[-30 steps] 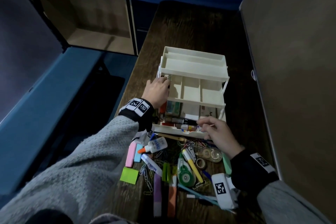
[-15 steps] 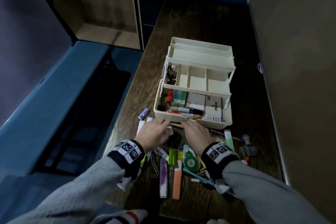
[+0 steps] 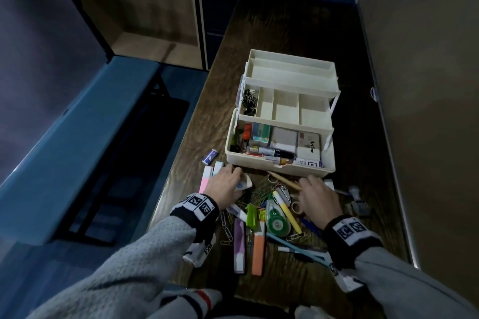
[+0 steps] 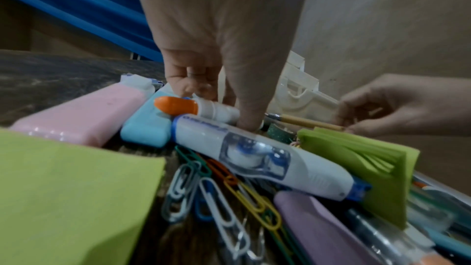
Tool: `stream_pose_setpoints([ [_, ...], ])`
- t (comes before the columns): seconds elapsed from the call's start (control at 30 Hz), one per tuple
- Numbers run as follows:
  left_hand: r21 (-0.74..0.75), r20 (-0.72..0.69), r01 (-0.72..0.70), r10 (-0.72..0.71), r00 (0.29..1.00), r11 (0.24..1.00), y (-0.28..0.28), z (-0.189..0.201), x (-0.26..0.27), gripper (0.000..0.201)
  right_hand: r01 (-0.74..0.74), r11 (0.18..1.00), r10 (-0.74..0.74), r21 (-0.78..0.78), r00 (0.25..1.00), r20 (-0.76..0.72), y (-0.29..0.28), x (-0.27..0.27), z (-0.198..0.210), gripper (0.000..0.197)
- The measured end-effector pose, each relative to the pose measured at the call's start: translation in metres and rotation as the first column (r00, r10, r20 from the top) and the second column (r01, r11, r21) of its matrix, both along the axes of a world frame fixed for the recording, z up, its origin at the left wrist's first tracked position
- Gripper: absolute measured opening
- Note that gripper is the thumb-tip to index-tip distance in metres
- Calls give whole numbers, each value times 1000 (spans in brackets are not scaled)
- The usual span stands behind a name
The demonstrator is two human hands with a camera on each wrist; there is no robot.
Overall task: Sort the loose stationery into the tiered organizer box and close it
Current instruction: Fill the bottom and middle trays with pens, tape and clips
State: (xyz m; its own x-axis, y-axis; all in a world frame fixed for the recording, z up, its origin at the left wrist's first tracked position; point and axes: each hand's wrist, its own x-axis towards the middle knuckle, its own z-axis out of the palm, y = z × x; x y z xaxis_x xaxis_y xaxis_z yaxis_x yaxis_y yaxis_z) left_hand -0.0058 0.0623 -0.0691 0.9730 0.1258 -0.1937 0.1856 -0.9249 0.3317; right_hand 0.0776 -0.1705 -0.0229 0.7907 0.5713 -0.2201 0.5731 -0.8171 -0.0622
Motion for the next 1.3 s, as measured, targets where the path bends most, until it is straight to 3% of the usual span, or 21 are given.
stream_pose_setpoints([
  [0.13,52,34,24,-26,999,998,2,-1,-1,34,119,989,-119,-87,993,7,-24,1,1,16],
  [0.23,88,84,-2,-6,996,996,6,1,-4,27,98,994,-95,-54,994,44,-11,-4,7,19],
  [0.33,-68,157,-187,196,968,980,16,9,-15,18,-55,992,58,113,998,-23,22,-9,11,19],
  [0.43,-292,166,-419,477,863,860,37,18,-35,18,-129,959,192,253,950,-244,61,-16,12,31],
  [0.5,-362,135,-502,577,806,786,53,22,-50,17,-179,962,248,209,892,-378,82,-18,13,48],
  [0.6,-357,53,-586,642,765,727,67,24,-70,14,-282,953,303,113,847,-436,103,-16,12,63],
  [0.83,-363,-118,-643,652,749,674,61,20,-87,23,-392,919,364,31,818,-445,105,-14,0,46],
  [1.07,-376,-192,-670,654,732,640,54,20,-84,19,-432,902,393,4,817,-422,74,-15,-3,48],
  [1.2,-392,-210,-665,641,738,636,53,14,-84,19,-284,948,317,142,847,-427,59,-17,-3,39],
  [1.3,-319,-175,-641,622,764,698,52,9,-82,25,-155,953,235,261,922,-309,55,-23,-2,19],
])
